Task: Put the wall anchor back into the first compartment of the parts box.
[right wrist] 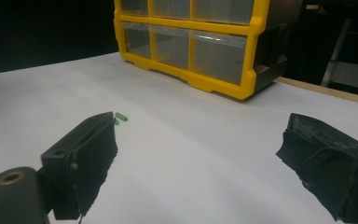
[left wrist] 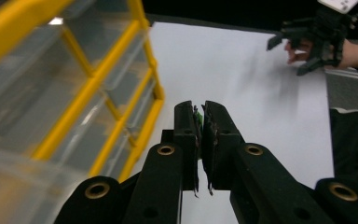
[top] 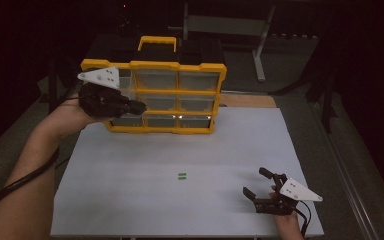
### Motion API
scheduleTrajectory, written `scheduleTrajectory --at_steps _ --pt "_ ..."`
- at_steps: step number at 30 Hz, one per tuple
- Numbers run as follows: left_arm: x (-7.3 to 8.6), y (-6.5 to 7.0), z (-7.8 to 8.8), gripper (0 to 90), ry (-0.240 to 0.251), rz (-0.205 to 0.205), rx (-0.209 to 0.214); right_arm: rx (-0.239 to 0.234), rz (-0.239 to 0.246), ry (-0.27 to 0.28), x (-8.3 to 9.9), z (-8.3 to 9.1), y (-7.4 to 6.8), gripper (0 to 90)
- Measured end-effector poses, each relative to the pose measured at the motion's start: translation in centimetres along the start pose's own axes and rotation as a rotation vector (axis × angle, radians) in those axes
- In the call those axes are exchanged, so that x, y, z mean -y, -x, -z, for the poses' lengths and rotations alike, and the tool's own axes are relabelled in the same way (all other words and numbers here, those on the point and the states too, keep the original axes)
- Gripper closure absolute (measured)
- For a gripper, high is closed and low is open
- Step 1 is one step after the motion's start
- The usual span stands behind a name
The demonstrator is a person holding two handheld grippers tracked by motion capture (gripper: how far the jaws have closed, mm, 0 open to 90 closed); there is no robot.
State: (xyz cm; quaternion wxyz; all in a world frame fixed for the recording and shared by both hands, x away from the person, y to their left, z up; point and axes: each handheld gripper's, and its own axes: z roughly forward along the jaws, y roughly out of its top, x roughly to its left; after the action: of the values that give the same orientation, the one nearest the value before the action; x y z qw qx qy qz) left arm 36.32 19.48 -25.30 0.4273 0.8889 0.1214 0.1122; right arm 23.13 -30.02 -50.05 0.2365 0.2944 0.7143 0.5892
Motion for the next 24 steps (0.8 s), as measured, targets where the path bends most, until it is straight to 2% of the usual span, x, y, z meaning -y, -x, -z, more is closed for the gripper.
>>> scheduleTrajectory --at_steps 3,4,5,6,7,8,11,12,13,14,15,16,19,20,22,23,24 --pt "0.2 -0.4 0.9 83.8 0.016 0.012 -0.018 0.0 -0.001 0.001 0.0 0.0 0.0 9.6" --pt "0.5 -0.7 1.7 83.7 0.03 0.029 -0.041 0.004 0.001 -0.002 0.0 0.0 0.0 9.6" --pt "0.5 -0.7 1.7 83.7 0.03 0.029 -0.041 0.004 0.001 -0.002 0.0 0.0 0.0 9.6" --pt "0.8 -1.0 2.5 83.7 0.05 0.056 -0.066 0.005 0.003 -0.002 0.0 0.0 0.0 9.5" --pt "0.8 -1.0 2.5 83.7 0.05 0.056 -0.066 0.004 0.003 -0.003 0.0 0.0 0.0 9.5" --pt "1.2 -1.3 3.1 83.7 0.063 0.061 -0.09 0.004 0.003 -0.002 0.0 0.0 0.0 9.6" --pt "1.6 -1.5 3.6 83.7 0.072 0.073 -0.115 0.005 0.001 -0.001 0.0 0.0 0.0 9.6" --pt "2.1 -1.7 4.1 83.7 0.089 0.097 -0.137 0.004 0.001 -0.001 0.0 0.0 0.0 9.5" --pt "2.1 -1.7 4.1 83.7 0.089 0.097 -0.137 0.006 0.0 -0.001 0.0 0.0 0.0 9.5" --pt "2.6 -1.8 4.5 83.7 0.101 0.112 -0.156 0.006 -0.003 -0.003 0.0 0.0 0.0 9.6" --pt "2.6 -1.8 4.5 83.7 0.101 0.112 -0.156 0.004 -0.004 -0.003 0.1 -0.1 0.0 9.6" --pt "3.1 -2.2 4.9 83.7 0.108 0.138 -0.171 0.005 -0.005 -0.005 0.1 -0.1 0.0 9.6" --pt "3.5 -2.4 5.2 83.6 0.106 0.154 -0.182 0.006 -0.01 -0.006 0.1 -0.1 0.0 9.6" --pt "3.9 -2.6 5.4 83.6 0.097 0.183 -0.211 0.007 -0.01 -0.007 0.1 -0.1 0.0 9.6" --pt "4.2 -2.6 5.6 83.2 0.1 0.201 -0.271 0.006 -0.009 -0.007 0.1 -0.1 0.0 9.6" --pt "4.2 -2.6 5.6 83.1 0.1 0.201 -0.271 0.006 -0.009 -0.007 0.1 -0.1 0.0 9.6" --pt "4.6 -2.7 5.6 83.1 0.115 0.231 -0.289 0.005 -0.007 -0.008 0.1 0.0 0.0 9.6"
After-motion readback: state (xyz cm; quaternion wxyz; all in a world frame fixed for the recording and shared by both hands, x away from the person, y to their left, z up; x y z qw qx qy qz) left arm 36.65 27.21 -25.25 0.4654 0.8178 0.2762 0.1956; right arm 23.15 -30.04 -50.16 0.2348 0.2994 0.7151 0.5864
